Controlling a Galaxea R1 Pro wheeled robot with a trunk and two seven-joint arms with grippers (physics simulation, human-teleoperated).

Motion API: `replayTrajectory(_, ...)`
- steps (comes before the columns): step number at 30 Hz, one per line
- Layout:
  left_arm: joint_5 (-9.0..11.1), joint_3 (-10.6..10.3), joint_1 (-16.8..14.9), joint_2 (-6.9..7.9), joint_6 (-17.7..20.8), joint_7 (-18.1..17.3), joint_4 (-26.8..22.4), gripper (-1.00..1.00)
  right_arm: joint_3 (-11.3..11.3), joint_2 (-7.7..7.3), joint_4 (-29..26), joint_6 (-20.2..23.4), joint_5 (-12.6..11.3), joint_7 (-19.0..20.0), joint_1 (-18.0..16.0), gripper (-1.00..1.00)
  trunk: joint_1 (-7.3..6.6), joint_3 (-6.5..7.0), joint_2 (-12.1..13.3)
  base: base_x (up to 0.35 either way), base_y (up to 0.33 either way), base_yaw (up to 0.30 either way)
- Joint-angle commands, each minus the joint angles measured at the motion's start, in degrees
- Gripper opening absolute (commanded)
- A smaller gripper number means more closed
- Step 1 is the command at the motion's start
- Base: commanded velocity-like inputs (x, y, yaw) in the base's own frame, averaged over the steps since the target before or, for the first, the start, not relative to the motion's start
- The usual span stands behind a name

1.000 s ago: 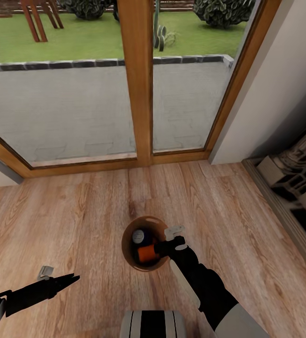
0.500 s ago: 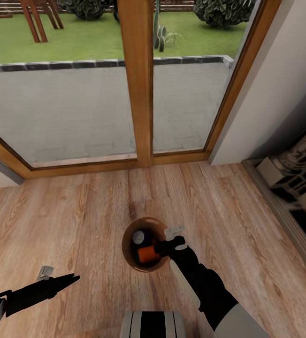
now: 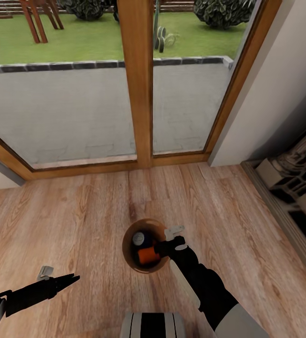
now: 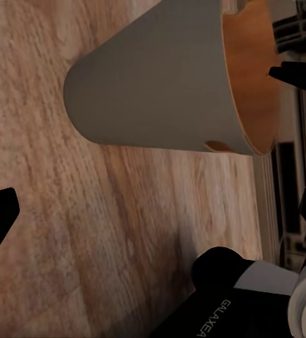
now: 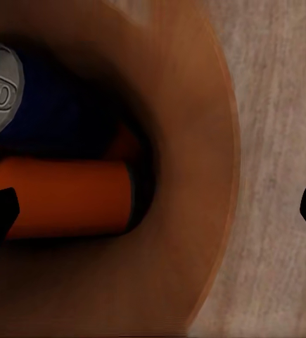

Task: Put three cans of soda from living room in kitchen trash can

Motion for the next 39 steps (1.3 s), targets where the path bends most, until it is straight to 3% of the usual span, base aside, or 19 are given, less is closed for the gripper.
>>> replayTrajectory(1,0.0,0.0,0.0,0.00,0.0,0.0,0.0,1.00,0.0,0.00,0.0,0.0,0.0,0.0,0.0,1.00,-0.23,0.19,0.4,0.000,0.000,0.000)
replayTrajectory(23,0.0,-0.1,0.0,0.00,0.0,0.0,0.0,1.00,2.1,0.00,0.0,0.0,0.0,0.0,0.0,1.00,-5.06,4.14,9.2,0.000,0.000,0.000)
replayTrajectory(34,0.0,0.0,0.0,0.00,0.0,0.0,0.0,1.00,2.1,0.00,0.0,0.0,0.0,0.0,0.0,1.00,-5.06,4.14,9.2,0.000,0.000,0.000)
replayTrajectory(39,0.0,0.0,0.0,0.00,0.1,0.0,0.0,1.00,2.1,0.00,0.0,0.0,0.0,0.0,0.0,1.00,-6.16,5.03,11.2,0.000,0.000,0.000)
